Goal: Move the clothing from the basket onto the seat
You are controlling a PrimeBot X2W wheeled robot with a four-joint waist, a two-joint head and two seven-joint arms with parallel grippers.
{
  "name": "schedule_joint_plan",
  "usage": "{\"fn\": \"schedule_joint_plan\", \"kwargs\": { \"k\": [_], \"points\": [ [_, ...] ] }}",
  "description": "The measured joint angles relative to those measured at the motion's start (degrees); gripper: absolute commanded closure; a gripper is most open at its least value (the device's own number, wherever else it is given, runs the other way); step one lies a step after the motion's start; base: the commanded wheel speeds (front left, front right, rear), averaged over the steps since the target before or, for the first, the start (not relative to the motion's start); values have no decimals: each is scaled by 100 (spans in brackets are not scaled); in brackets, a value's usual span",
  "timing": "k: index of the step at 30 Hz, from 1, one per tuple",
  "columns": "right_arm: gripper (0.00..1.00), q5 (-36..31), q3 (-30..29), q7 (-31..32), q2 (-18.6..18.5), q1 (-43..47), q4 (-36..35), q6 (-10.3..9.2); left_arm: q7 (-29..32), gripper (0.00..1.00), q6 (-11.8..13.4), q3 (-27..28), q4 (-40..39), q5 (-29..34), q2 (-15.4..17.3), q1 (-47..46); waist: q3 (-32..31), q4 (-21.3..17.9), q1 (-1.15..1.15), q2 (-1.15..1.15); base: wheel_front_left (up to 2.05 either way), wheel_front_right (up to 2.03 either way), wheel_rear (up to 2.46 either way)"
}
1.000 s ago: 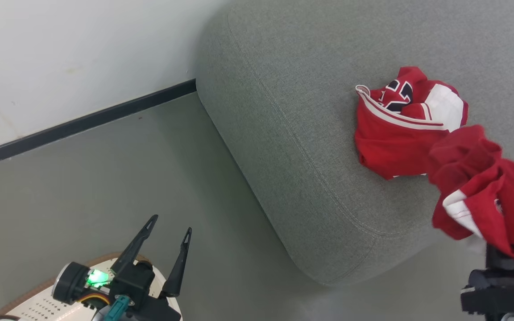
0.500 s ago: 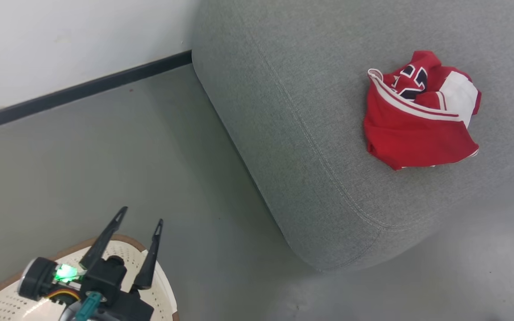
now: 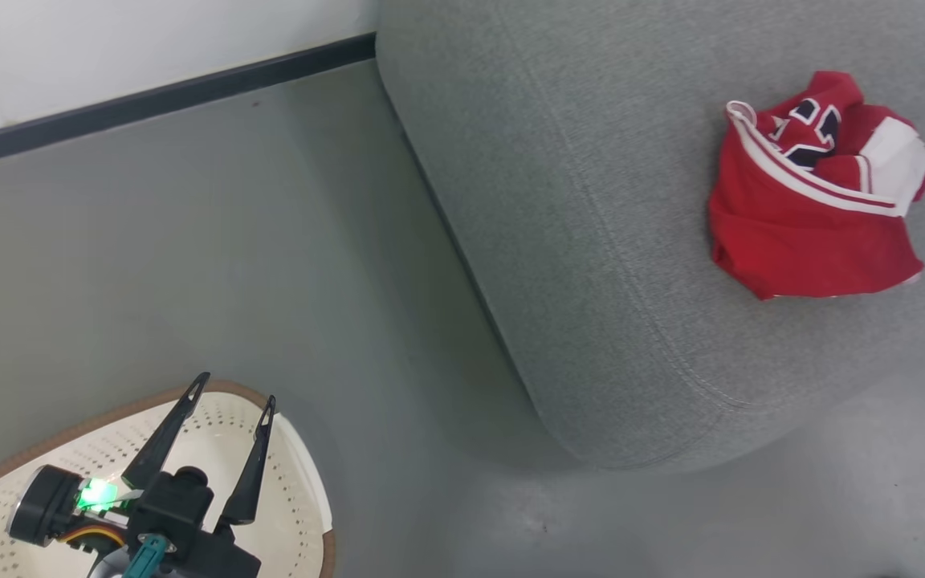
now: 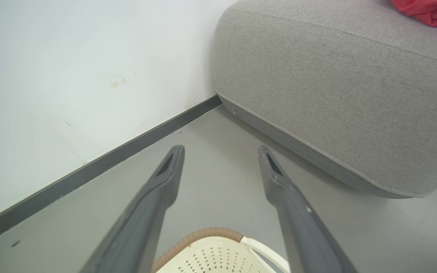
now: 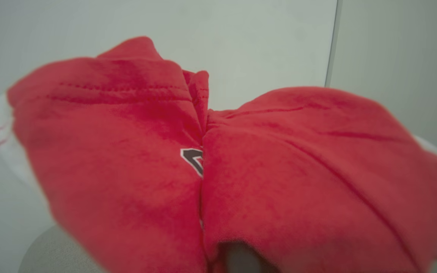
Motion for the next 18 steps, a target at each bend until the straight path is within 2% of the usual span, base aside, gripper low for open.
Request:
{"fn": "schedule_joint_plan", "kwargs": {
  "k": [10,18],
  "points": [
    [100,24,146,109,-98,-889,1351,46,0,0,-5,20,-107,42,107,-35,229,284,0,0,0,0,0],
    [100,-299,520,157,-148,-1194,2216,83,0,0,-5,51,-136,42,177,-44,352,382,0,0,0,0,0]
  ]
}}
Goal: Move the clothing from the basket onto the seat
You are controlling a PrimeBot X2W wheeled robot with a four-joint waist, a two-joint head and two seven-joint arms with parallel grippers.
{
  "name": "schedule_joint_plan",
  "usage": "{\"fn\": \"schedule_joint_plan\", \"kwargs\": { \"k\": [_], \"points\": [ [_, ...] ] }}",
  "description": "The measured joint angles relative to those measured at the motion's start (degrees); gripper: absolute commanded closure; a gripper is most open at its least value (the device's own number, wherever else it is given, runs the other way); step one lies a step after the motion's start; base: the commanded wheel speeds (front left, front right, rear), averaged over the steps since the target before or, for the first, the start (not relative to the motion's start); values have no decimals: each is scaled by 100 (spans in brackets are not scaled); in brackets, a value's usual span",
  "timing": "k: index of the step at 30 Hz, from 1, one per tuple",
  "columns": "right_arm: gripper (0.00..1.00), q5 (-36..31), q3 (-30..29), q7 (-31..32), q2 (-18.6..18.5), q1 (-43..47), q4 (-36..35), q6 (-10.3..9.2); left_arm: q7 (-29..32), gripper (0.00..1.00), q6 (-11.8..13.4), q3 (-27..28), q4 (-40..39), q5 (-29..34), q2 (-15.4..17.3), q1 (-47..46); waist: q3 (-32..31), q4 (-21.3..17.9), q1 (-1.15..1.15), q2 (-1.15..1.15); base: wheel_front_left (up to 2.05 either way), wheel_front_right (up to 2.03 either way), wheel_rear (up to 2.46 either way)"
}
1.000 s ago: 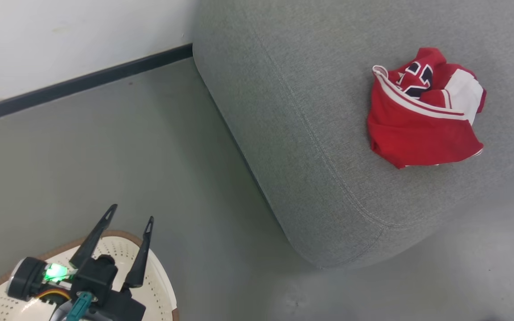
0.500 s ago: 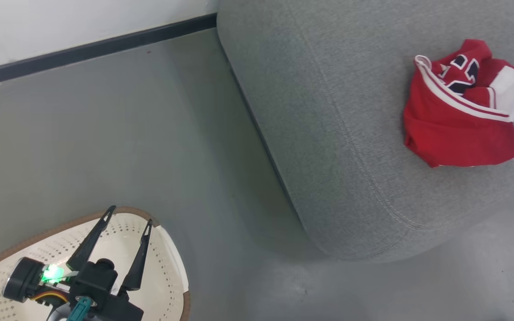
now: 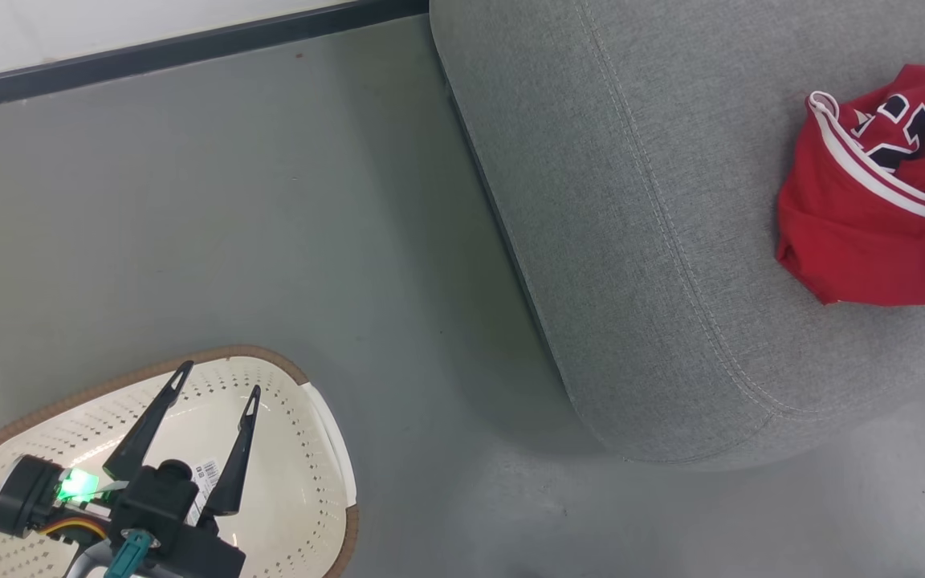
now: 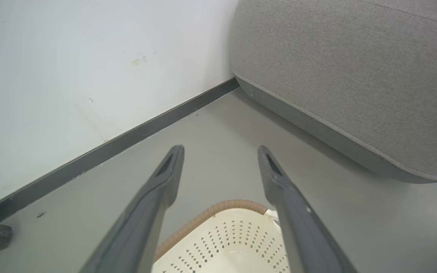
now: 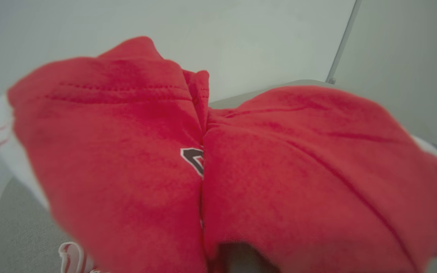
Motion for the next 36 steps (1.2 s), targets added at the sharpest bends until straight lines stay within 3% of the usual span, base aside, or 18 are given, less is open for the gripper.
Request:
{"fn": "schedule_joint_plan", "kwargs": {
  "k": [6,7,8,9,26,36],
  "points": [
    [100,-73,73,-9,1,-51,391,31,0,0,0,5,-44,-12,-40,0,17,10,-1,0,0,0,0],
    [76,-77,77,-12,1,-88,432,31,0,0,0,7,-48,-13,-43,0,16,10,-1,0,0,0,0],
    [7,-85,100,-16,-1,-136,468,31,0,0,0,8,-49,-19,-44,1,14,10,-1,0,0,0,0],
    [0,-127,135,-34,-7,-185,498,38,0,0,0,10,-49,-20,-44,1,10,9,0,0,0,0,0],
    [0,-539,627,-108,29,-327,1017,89,0,0,8,-32,116,-98,-244,31,-360,-48,-1,0,0,0,0],
    [0,-888,1096,-112,283,-73,728,137,0,0,58,-73,277,-220,-480,98,-713,-103,-1,0,0,0,0]
  ]
}}
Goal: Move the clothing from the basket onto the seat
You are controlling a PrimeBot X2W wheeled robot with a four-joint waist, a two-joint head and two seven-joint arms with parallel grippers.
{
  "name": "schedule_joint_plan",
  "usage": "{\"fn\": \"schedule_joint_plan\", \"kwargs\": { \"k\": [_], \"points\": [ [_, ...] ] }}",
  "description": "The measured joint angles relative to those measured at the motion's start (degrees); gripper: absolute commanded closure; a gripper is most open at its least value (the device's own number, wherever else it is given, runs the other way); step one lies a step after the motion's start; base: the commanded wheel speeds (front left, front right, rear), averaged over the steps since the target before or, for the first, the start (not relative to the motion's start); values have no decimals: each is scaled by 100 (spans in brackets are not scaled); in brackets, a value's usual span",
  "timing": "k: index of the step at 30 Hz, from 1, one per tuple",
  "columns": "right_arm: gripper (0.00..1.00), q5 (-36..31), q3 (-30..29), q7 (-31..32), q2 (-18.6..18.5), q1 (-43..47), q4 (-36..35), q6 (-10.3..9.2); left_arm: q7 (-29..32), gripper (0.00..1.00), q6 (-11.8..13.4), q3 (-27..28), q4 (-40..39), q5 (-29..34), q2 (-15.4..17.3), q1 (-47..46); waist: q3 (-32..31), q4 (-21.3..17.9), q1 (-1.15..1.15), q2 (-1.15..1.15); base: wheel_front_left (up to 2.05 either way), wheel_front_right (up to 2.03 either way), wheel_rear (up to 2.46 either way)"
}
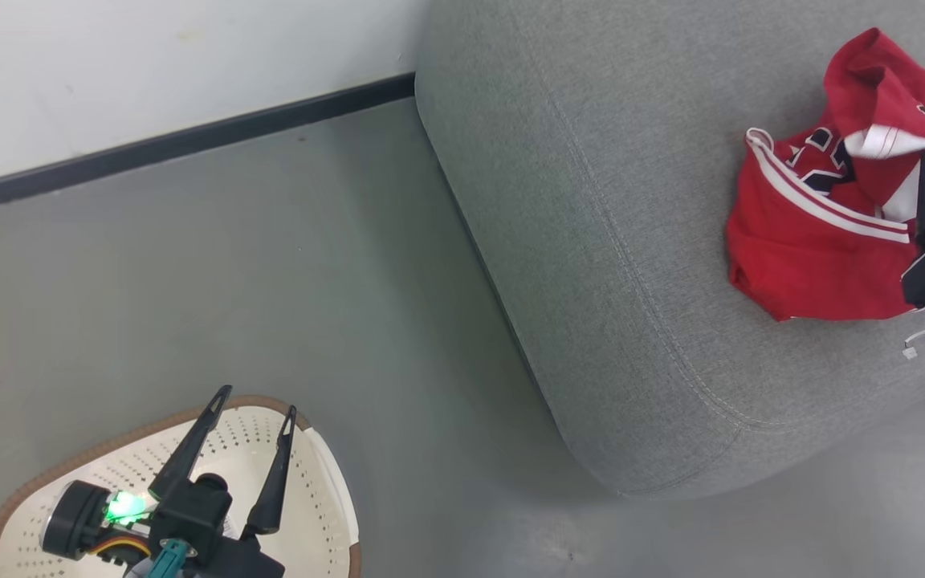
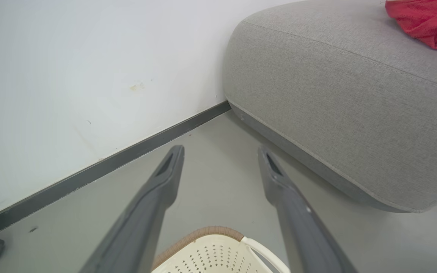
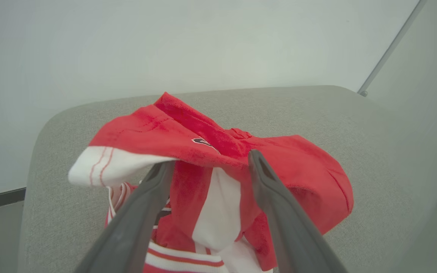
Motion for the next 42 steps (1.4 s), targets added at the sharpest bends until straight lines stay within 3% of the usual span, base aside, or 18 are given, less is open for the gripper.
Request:
{"fn": "schedule_joint_plan", "kwargs": {
  "k": [6,19,29,42],
  "points": [
    [0,-225,164,-2,32,249,-610,1,0,0,44,-32,127,-71,-176,0,-249,-21,0,0,0,0,0],
    [0,-258,417,-4,51,1497,-3190,44,0,0,200,45,303,-186,-535,43,-952,87,0,0,0,0,0],
    [0,866,624,-45,92,2989,-5343,44,0,0,403,230,199,-349,-698,178,-1462,573,-1,-1,0,0,0],
    [0,1327,537,-45,600,4205,-5768,44,0,0,601,300,-38,-371,-813,534,-2013,1408,0,-1,0,0,0]
  ]
}}
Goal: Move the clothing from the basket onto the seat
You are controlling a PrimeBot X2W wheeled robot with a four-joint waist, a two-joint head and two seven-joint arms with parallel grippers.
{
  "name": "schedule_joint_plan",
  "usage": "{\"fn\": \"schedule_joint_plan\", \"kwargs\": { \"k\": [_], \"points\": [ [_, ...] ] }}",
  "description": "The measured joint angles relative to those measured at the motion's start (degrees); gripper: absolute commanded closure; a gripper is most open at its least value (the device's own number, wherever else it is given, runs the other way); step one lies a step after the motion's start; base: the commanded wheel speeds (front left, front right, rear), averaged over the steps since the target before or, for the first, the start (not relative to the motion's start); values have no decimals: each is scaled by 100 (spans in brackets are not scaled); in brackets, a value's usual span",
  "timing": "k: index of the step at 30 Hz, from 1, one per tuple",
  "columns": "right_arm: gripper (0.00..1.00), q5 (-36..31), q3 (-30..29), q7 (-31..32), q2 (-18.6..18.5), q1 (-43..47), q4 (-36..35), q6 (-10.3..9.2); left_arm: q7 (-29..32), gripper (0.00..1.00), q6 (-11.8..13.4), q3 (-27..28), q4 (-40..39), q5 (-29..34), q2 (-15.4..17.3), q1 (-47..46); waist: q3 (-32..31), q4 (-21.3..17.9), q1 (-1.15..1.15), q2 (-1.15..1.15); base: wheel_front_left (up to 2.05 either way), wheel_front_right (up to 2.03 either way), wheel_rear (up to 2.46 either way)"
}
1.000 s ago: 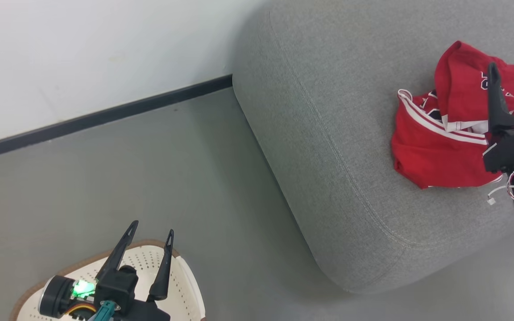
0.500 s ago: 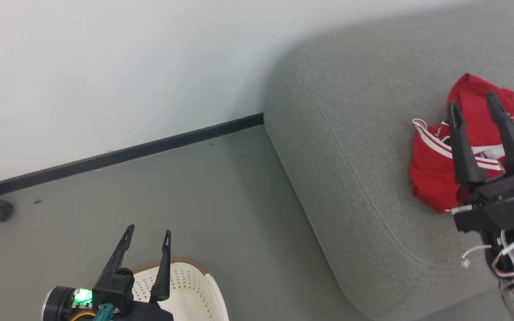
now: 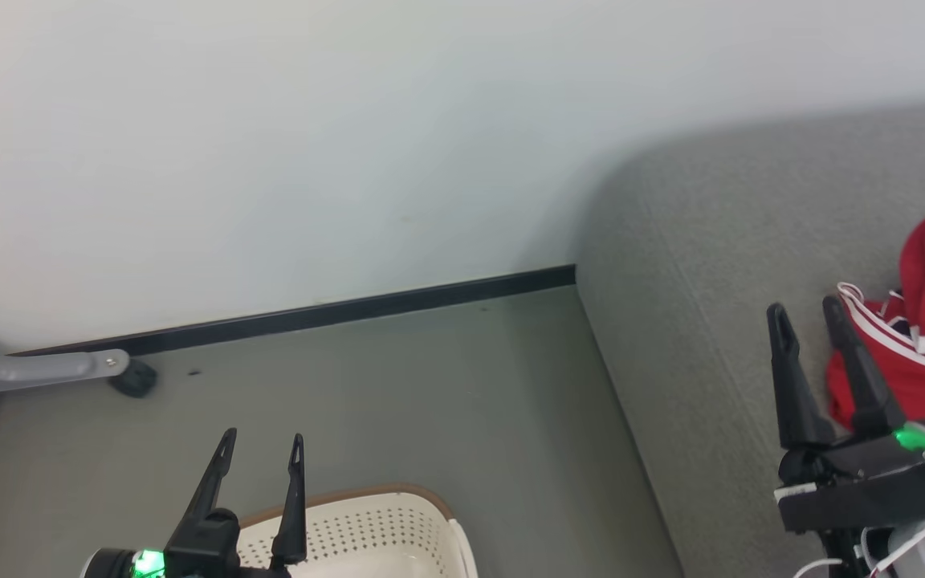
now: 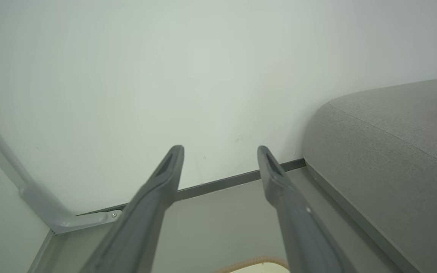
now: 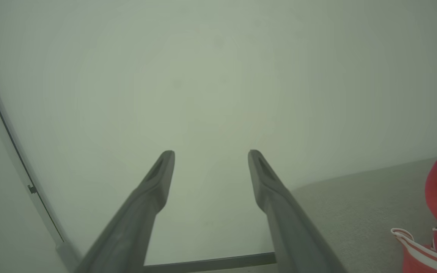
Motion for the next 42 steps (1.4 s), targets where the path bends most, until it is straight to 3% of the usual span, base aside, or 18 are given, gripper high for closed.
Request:
{"fn": "schedule_joint_plan", "kwargs": {
  "k": [11,20,42],
  "points": [
    [0,-65,-13,0,294,564,-65,0,0,0,133,157,-277,1,-27,397,-367,731,0,0,0,0,0],
    [0,-560,210,0,327,797,287,-33,0,0,153,193,-352,0,-54,605,-543,1141,0,0,0,0,0],
    [0,-831,144,0,469,898,745,-108,0,0,145,344,-199,-101,-68,821,-585,1193,1,1,0,0,0]
  ]
}}
